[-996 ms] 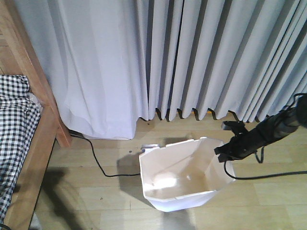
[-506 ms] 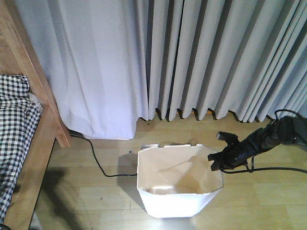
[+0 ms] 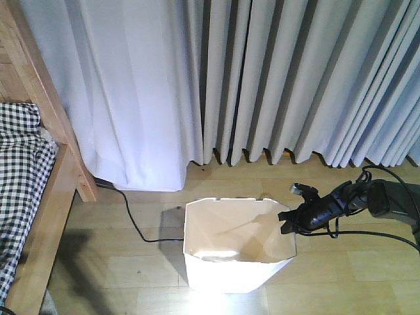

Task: Move trash bin to bedside with robot
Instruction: 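Lower the white bin onto the floor beside the bed with the right gripper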

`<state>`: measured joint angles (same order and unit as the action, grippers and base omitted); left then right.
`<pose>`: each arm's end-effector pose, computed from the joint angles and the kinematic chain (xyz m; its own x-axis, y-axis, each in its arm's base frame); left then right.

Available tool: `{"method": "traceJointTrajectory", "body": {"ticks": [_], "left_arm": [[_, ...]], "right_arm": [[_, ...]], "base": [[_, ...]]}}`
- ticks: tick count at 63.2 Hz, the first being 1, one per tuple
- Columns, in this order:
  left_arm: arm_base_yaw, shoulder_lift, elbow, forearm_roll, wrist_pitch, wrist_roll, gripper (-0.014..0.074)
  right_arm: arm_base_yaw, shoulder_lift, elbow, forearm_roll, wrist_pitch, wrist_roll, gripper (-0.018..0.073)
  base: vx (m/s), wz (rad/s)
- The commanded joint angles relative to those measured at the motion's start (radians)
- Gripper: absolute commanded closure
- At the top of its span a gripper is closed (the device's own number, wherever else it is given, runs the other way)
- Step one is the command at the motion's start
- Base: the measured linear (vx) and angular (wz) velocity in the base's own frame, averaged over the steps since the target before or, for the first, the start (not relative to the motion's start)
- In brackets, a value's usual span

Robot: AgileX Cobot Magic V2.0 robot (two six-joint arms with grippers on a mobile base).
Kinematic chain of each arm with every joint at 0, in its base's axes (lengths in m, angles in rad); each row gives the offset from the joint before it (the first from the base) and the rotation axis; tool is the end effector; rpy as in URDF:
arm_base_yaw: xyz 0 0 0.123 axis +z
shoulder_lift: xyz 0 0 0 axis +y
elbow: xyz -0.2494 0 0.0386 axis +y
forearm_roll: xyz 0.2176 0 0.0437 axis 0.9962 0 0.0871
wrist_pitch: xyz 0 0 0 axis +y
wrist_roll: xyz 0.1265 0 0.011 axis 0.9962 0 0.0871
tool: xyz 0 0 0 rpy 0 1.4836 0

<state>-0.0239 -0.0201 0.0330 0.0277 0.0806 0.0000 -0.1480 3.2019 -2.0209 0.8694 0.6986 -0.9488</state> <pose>0.0950 -0.0020 0.1966 -0.0057 0.0277 -0.9996 0.0218 0.9994 0.0276 0.3727 0.0075 -0.2258 -0.9957 -0.0372 -0.0843 -0.0736 0.8718 0.4843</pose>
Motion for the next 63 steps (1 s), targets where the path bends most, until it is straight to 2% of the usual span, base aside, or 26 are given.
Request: {"method": "traceJointTrajectory", "body": {"ticks": [1,16,30,41,63], "left_arm": [[0.0,-0.007,0.012,-0.01,-0.073,-0.014,0.0603],[0.0,-0.007,0.012,-0.01,-0.073,-0.014,0.0603],[0.0,-0.007,0.012,-0.01,-0.073,-0.014,0.0603],[0.0,-0.007,0.012,-0.01,-0.073,-0.014,0.0603],[0.0,-0.007,0.012,-0.01,-0.073,-0.014,0.0603]], "right_arm": [[-0.002,-0.076,-0.028,0.072,0.129,0.006,0.053],[-0.002,-0.076,-0.034,0.022,0.119,0.038,0.0518],[-0.002,-0.076,-0.034,0.015,0.109,0.038,0.0474],[-0.002,-0.076,-0.034,0.008,0.097,0.038,0.0398],[-0.002,-0.076,-0.034,0.005,0.067,0.037,0.019]], "base": [[0.0,0.0],[0.0,0.0],[0.0,0.0],[0.0,0.0],[0.0,0.0]]}}
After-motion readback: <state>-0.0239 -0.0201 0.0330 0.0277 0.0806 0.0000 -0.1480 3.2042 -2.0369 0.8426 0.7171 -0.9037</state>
